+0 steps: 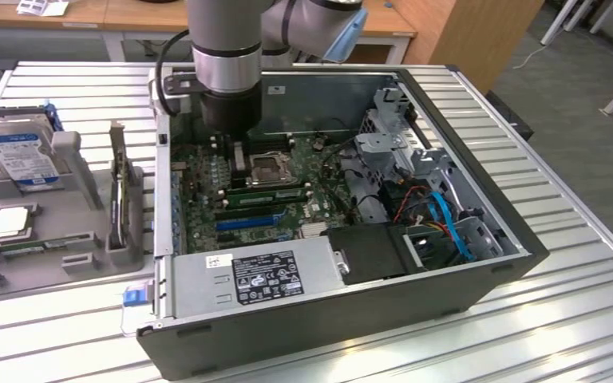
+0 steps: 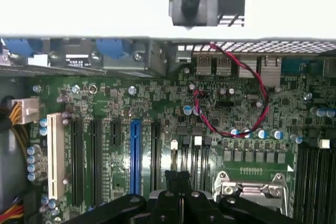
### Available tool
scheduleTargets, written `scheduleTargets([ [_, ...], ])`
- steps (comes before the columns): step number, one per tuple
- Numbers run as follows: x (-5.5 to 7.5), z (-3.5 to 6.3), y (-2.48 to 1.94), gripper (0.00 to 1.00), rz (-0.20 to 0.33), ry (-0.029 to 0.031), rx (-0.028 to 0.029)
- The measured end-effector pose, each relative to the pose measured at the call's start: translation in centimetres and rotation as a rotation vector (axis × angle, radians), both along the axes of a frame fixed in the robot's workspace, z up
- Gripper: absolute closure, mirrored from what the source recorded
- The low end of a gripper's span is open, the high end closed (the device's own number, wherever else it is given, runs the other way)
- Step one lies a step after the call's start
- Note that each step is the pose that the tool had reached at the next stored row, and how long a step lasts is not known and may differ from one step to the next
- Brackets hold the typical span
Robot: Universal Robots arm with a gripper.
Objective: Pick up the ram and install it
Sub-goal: 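Press down the ram until it locks into place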
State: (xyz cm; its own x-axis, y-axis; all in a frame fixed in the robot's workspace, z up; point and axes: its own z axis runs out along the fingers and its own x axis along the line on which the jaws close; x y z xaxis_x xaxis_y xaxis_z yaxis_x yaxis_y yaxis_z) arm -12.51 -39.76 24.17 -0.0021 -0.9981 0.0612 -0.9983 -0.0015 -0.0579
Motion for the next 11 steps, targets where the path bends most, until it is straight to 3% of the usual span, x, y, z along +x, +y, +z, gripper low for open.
scheduleTargets([
  [2, 0.2, 0.01, 0.0, 0.89, 0.0, 0.0018, -0.0001],
  [8, 1.6, 0.2, -0.04, 0.89, 0.0, 0.0585, -0.0002],
  [11, 2.5, 0.36, -0.04, 0.89, 0.0, 0.0816, -0.0001],
])
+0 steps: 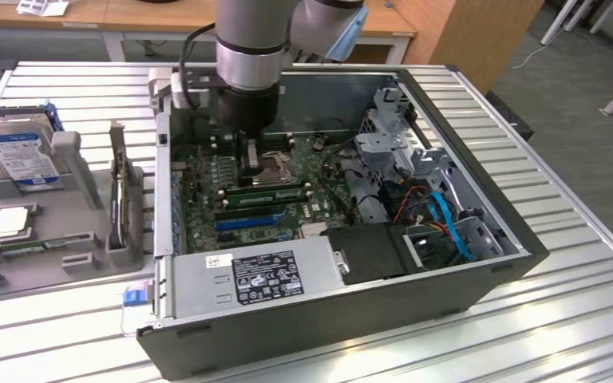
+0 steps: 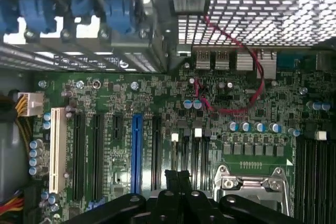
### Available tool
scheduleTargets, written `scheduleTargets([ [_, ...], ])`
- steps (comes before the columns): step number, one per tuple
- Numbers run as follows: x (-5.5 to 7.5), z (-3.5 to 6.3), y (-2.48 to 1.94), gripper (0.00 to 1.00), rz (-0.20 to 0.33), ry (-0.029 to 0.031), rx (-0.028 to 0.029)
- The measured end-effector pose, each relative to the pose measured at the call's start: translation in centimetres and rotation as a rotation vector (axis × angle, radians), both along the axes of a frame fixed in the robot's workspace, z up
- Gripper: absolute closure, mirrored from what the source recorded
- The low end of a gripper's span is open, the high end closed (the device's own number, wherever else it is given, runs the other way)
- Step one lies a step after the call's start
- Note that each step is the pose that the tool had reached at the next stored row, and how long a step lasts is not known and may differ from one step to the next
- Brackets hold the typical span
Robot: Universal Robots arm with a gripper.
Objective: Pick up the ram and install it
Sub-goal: 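Press down the ram until it locks into place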
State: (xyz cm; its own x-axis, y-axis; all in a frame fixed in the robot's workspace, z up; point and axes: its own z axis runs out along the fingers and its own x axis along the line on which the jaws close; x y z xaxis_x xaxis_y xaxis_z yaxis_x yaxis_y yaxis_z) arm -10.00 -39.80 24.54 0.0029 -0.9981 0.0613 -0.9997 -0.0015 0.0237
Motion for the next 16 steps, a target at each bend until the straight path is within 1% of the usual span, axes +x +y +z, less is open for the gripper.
scheduleTargets([
  [1, 0.3, 0.07, 0.0, 0.89, 0.0, 0.0064, 0.0],
  [2, 0.6, 0.1, -0.01, 0.89, 0.0, 0.011, -0.0001],
  [3, 0.9, 0.11, -0.02, 0.89, 0.0, 0.0131, -0.0001],
  [16, 3.7, 0.11, -0.1, 0.89, 0.03, 0.0135, 0.0014],
])
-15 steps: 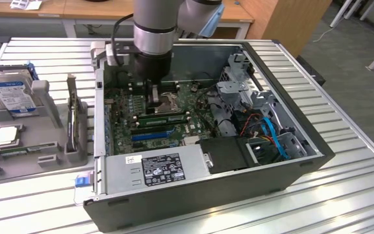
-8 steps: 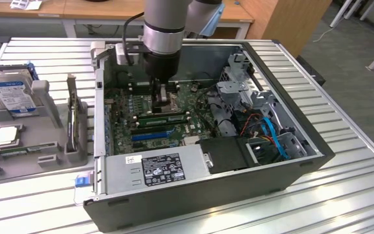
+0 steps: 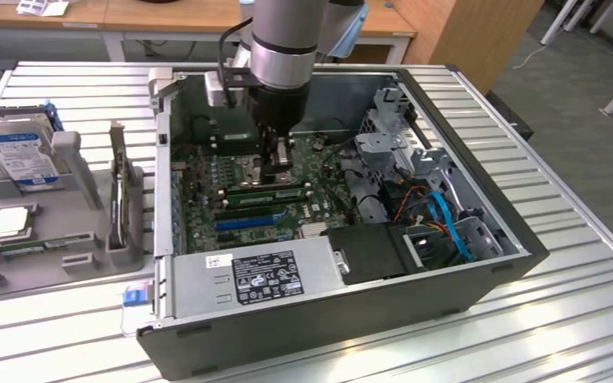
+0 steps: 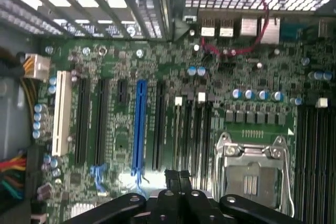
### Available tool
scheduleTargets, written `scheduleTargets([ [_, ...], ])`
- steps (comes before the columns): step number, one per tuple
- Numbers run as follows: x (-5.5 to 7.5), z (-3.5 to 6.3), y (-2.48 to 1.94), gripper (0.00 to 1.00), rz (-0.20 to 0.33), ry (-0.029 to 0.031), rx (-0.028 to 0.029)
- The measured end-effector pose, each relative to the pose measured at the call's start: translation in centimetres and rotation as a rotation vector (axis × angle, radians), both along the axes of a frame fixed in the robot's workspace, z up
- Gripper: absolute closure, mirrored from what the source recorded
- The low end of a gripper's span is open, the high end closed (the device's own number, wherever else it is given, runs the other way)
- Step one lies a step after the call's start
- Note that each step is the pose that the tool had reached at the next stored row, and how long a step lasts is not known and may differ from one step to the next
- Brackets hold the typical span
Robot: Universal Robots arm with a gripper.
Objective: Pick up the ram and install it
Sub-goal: 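Press down the ram until it locks into place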
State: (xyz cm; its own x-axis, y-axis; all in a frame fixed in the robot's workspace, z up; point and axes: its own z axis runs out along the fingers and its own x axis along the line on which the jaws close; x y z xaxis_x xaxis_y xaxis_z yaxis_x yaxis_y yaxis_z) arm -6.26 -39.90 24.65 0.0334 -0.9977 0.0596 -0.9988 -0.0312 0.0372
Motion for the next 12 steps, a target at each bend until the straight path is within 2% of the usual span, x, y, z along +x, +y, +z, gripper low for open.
scheduleTargets([
  [4, 0.3, 0.07, -0.01, 0.89, 0.002, 0.0007, 0.0002],
  [12, 0.3, 3.67, 0.0, 0.89, 0.002, 0.0006, 0.0002],
])
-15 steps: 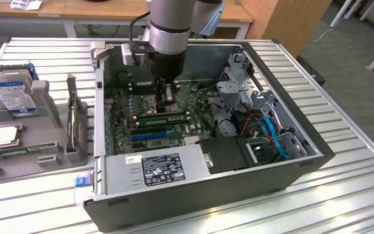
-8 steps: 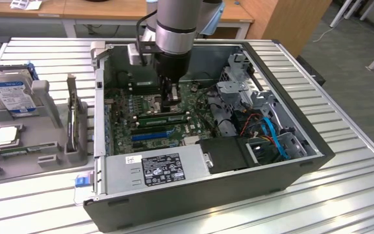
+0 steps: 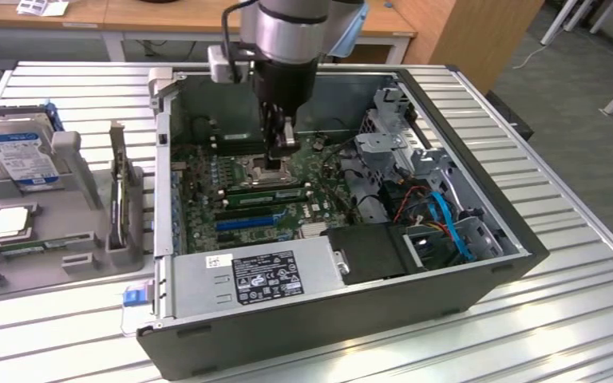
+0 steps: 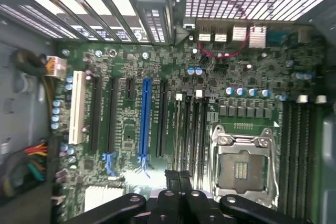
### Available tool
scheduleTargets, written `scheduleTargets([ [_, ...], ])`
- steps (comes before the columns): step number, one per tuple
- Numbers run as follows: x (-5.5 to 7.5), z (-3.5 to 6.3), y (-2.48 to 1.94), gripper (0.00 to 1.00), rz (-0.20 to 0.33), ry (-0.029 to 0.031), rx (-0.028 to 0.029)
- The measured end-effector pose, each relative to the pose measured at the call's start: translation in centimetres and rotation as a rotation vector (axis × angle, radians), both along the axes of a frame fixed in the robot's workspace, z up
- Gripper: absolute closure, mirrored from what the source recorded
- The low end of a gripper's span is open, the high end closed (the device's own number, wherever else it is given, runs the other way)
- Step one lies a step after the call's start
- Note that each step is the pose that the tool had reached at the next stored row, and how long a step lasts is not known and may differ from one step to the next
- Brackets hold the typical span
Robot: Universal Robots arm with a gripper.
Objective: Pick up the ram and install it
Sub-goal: 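Press down the ram until it locks into place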
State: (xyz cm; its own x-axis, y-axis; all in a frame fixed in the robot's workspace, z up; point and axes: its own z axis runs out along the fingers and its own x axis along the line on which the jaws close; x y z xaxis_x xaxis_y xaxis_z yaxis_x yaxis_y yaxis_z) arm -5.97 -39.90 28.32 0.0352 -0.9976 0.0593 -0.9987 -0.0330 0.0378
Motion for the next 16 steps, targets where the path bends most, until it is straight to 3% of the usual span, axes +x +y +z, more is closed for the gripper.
scheduleTargets([
  [11, 0.0, 5.02, 0.0, 0.89, 0.0, 0.0001, -0.0002],
  [16, 0.0, 5.33, 0.0, 0.89, 0.0, 0.0, -0.0003],
])
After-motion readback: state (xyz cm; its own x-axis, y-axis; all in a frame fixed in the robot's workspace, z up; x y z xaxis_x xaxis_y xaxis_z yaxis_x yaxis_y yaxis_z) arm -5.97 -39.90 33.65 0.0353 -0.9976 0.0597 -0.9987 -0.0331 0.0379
